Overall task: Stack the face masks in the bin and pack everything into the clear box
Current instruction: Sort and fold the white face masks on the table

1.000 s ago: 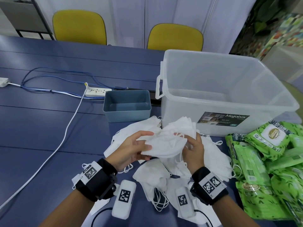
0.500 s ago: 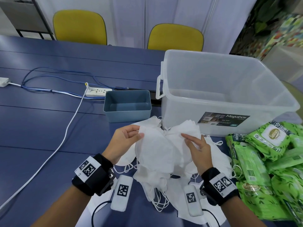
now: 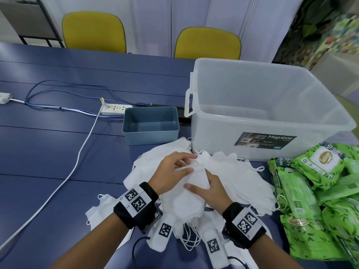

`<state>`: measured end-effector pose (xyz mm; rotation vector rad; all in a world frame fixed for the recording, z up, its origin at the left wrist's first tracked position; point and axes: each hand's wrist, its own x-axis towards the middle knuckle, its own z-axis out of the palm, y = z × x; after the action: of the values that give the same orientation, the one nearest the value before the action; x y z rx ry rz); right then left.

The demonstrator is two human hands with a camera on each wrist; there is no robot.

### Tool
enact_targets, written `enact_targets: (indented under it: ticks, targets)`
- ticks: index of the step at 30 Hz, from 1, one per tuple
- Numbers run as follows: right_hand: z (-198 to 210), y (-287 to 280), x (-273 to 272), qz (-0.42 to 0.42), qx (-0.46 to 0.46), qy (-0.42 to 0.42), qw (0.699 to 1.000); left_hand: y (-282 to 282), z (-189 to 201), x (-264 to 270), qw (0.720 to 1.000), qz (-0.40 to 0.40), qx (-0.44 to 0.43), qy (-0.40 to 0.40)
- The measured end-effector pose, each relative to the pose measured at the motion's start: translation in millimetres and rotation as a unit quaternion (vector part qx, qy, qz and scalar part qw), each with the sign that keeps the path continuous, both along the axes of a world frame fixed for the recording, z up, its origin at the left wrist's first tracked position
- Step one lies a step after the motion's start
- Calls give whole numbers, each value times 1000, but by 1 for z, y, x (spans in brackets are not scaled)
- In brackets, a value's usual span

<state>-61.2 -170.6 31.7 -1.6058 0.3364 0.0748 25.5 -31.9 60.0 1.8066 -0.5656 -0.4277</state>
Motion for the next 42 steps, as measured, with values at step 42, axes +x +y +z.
enact_targets:
  ticks: [42]
  targets:
    - [-68, -78, -127, 6, -436, 301, 848, 6, -43, -11, 928, 102, -103, 344]
